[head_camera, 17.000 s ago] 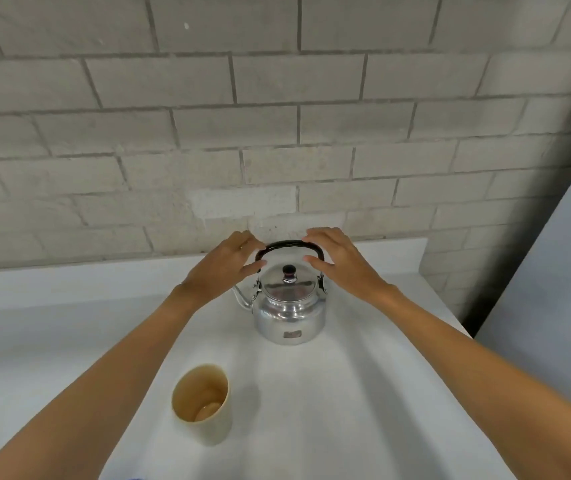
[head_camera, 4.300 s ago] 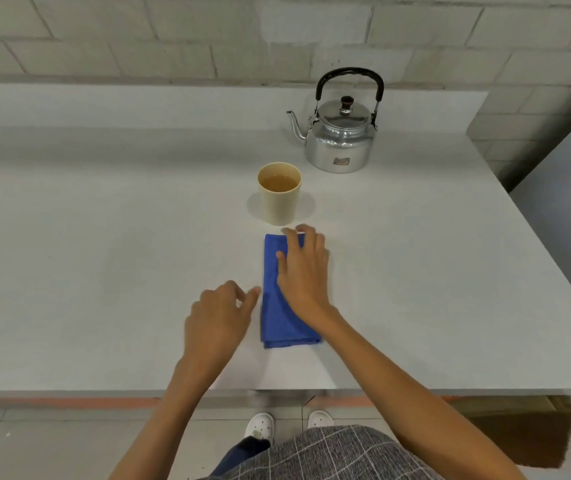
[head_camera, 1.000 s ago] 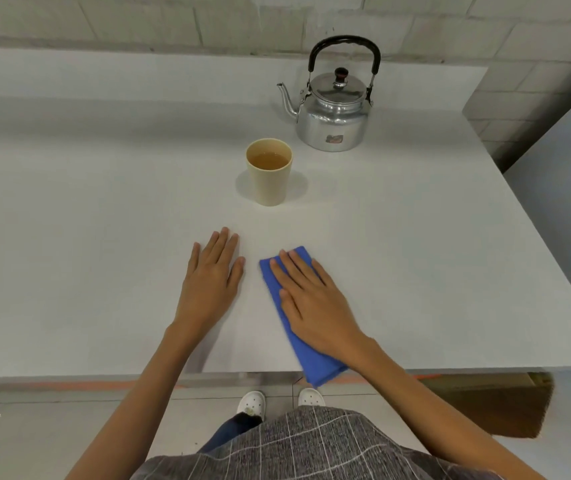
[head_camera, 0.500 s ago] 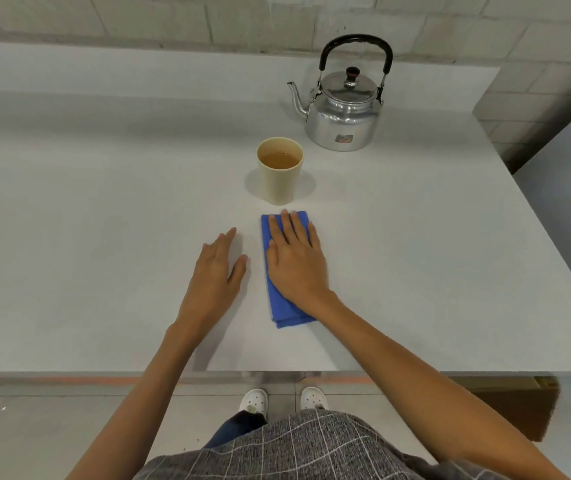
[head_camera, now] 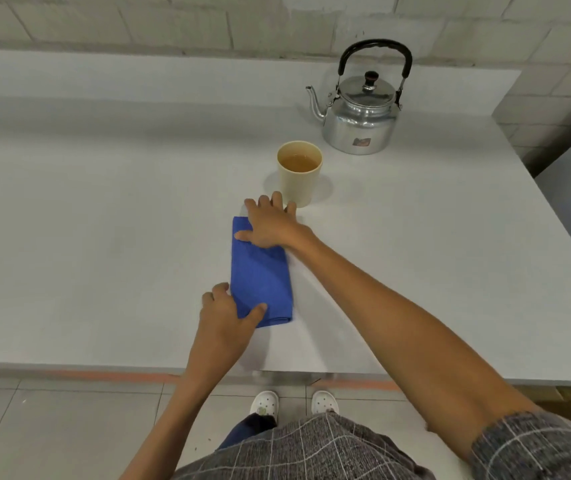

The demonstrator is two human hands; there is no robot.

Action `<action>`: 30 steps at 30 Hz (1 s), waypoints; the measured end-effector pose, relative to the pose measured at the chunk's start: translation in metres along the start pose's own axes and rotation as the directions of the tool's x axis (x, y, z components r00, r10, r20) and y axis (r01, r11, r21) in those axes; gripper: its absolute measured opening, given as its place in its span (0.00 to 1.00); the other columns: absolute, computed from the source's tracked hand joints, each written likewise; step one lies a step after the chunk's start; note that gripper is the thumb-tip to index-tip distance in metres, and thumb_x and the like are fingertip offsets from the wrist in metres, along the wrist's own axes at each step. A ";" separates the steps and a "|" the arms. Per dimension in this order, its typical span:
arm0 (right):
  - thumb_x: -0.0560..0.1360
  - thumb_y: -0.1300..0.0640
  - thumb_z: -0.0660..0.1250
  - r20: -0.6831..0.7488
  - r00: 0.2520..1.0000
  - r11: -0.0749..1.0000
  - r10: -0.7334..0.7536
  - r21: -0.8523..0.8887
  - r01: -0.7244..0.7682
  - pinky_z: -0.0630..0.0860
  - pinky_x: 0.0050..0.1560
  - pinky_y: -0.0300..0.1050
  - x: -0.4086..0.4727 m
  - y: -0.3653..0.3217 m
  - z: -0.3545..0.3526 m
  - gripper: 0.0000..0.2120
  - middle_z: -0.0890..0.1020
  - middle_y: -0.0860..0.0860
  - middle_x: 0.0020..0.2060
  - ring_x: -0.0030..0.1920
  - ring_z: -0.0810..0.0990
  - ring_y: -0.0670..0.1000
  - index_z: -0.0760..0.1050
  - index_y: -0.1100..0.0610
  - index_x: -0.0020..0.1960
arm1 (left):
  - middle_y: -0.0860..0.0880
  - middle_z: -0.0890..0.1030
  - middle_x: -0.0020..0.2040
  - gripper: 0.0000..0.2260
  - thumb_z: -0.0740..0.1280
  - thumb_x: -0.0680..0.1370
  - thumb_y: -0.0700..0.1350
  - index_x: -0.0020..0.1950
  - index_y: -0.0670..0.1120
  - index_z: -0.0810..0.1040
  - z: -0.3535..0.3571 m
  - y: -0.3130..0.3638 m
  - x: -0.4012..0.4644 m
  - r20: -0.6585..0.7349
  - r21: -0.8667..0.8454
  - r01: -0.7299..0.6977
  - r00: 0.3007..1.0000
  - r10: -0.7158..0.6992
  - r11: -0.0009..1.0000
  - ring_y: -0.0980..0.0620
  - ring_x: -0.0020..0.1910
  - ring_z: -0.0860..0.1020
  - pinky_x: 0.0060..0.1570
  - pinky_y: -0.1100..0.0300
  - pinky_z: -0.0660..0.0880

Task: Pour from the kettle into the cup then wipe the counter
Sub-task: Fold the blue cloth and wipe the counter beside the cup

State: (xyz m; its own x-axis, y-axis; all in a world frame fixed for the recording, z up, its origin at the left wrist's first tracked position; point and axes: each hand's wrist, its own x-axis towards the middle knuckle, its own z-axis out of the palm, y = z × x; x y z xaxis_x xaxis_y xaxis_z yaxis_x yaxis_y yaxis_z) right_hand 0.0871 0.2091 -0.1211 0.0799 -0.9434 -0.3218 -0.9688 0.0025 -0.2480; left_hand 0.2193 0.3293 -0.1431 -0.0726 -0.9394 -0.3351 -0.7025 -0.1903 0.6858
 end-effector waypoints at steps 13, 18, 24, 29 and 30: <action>0.76 0.49 0.65 0.174 0.977 0.991 -0.124 0.062 0.114 0.63 0.55 0.53 0.025 -0.026 -0.026 0.18 0.75 0.54 0.60 0.64 0.63 0.57 0.73 0.56 0.63 | 0.48 0.68 0.28 0.14 0.69 0.73 0.46 0.34 0.40 0.68 -0.030 -0.005 0.011 0.056 0.028 0.060 0.997 -0.061 0.998 0.51 0.27 0.65 0.27 0.62 0.61; 0.75 0.56 0.67 0.080 0.978 0.969 -0.192 0.175 0.176 0.72 0.57 0.50 0.036 -0.058 -0.016 0.15 0.71 0.58 0.59 0.58 0.71 0.57 0.75 0.61 0.58 | 0.47 0.67 0.29 0.14 0.68 0.73 0.45 0.34 0.40 0.67 -0.050 -0.023 0.012 -0.046 0.019 0.117 0.992 -0.116 0.993 0.50 0.28 0.64 0.28 0.60 0.61; 0.76 0.64 0.62 -0.110 0.980 0.965 -0.163 0.188 0.181 0.72 0.47 0.47 0.038 -0.087 0.004 0.09 0.66 0.57 0.57 0.53 0.70 0.56 0.73 0.64 0.56 | 0.40 0.73 0.47 0.10 0.66 0.74 0.41 0.51 0.38 0.72 -0.052 -0.031 0.008 -0.243 0.089 0.123 0.965 -0.098 0.988 0.45 0.42 0.69 0.37 0.56 0.66; 0.72 0.70 0.61 -0.349 0.926 0.955 -0.143 0.197 0.221 0.70 0.55 0.51 0.025 -0.087 0.032 0.24 0.65 0.58 0.63 0.57 0.68 0.57 0.63 0.57 0.66 | 0.35 0.58 0.74 0.33 0.64 0.77 0.43 0.76 0.41 0.50 -0.037 -0.029 0.000 -0.363 0.380 -0.060 0.908 0.208 0.923 0.36 0.68 0.64 0.60 0.43 0.70; 0.72 0.69 0.61 -0.399 0.902 0.956 -0.163 0.163 0.245 0.69 0.55 0.51 0.023 -0.086 0.037 0.25 0.64 0.57 0.64 0.58 0.67 0.57 0.64 0.55 0.67 | 0.36 0.53 0.77 0.31 0.58 0.79 0.48 0.76 0.42 0.46 -0.033 -0.030 0.000 -0.313 0.404 -0.114 0.915 0.254 0.908 0.37 0.72 0.59 0.67 0.42 0.64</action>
State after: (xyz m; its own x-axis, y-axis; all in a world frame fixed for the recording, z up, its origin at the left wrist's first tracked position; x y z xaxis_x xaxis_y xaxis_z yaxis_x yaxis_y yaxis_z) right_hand 0.1808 0.1993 -0.1408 0.1364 -0.9840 0.1145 -0.8679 -0.1744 -0.4650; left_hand 0.2634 0.3261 -0.1424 -0.0234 -0.9973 0.0700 -0.9153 0.0495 0.3997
